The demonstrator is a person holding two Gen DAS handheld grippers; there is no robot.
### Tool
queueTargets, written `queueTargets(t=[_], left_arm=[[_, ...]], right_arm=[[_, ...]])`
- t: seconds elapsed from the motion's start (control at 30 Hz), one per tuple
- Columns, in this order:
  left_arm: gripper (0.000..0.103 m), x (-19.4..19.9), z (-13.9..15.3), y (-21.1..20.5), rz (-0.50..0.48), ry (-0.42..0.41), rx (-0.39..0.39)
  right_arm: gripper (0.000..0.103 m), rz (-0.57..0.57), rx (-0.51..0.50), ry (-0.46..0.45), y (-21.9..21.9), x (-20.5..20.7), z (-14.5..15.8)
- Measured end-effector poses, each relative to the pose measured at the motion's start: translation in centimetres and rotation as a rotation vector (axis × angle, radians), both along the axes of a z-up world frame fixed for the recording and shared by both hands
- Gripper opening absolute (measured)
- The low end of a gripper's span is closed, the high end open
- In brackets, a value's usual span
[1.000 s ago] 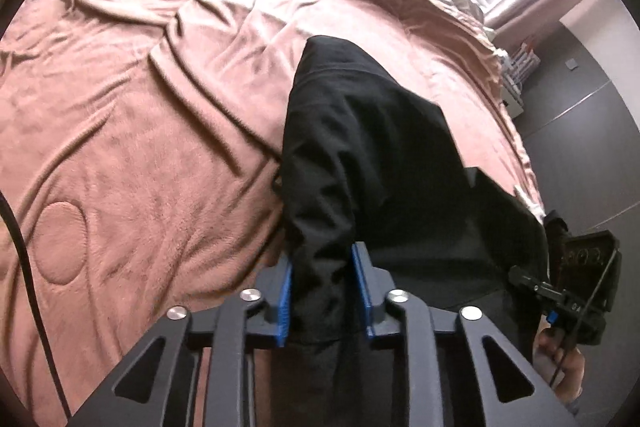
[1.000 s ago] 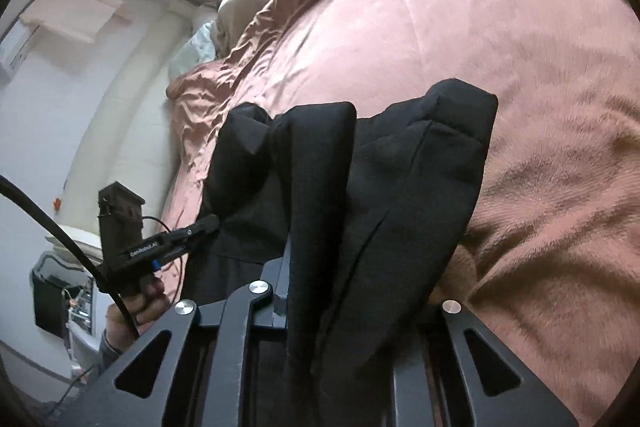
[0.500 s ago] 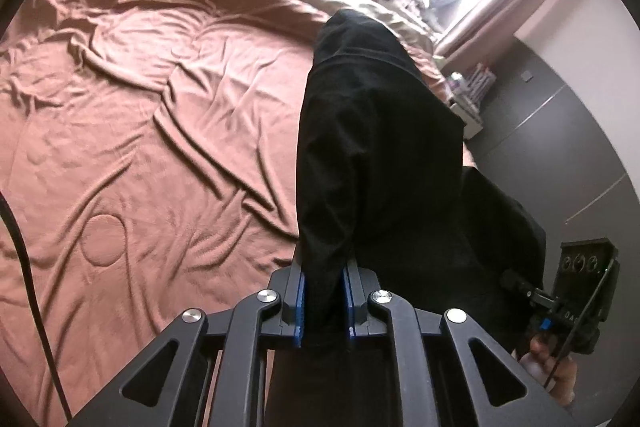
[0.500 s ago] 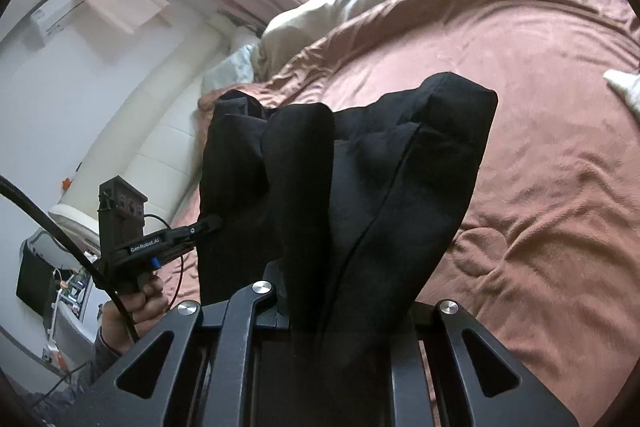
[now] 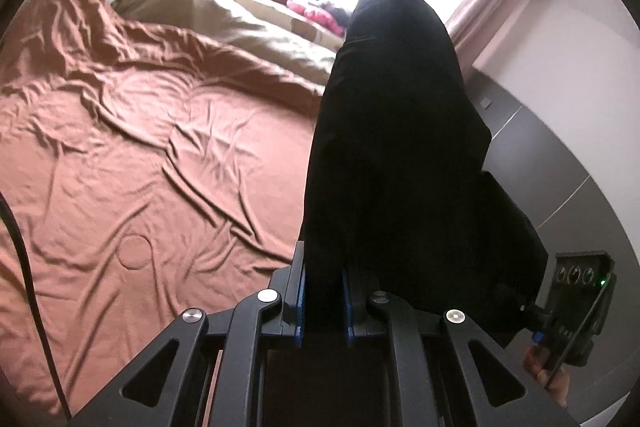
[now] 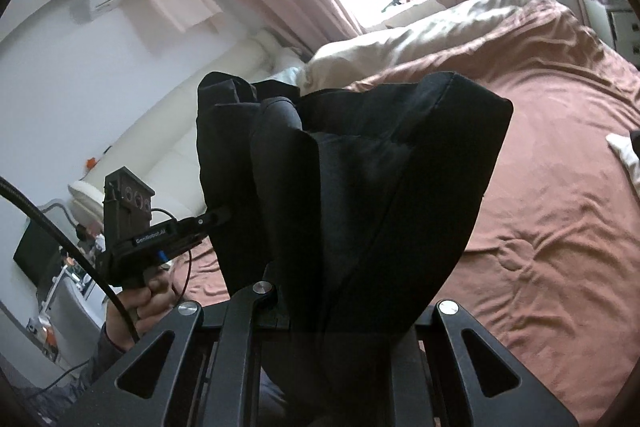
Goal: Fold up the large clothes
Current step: 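Lift the folded jacket with both tools and carry it toward the headboard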
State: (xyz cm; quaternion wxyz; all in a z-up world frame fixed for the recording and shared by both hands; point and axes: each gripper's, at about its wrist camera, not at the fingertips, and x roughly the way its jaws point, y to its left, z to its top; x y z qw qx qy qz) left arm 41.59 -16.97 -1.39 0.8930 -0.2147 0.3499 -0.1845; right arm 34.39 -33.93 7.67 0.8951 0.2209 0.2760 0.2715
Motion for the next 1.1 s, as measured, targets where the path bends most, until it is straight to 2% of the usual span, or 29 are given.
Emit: queueTargets(t=[0.23, 0.47, 0.8, 1.1], left_arm=[[0.014, -3.9, 4.3, 4.1, 0.051, -0.075, -0.013], [0.014, -8.5, 7.6, 9.8, 0.128, -0.140, -0.024], [0.013, -14.1, 9.7, 19.0, 0.260, -0.192, -0.025], [0.013, -17.3, 9.9, 28.5, 0.390, -0.206, -0.004]], right_arm=[[0.011, 0.047, -0.021, -0.073, 3.3, -1.9, 2.1], [0.011, 0.107, -0.033, -0.118, 7.3, -1.3, 3.4], [0.011, 0.223, -0.038, -0.138, 13.5, 2.4, 3.2], [0.011, 0.336, -0.043, -0.140, 20.8, 6.6, 2.5]])
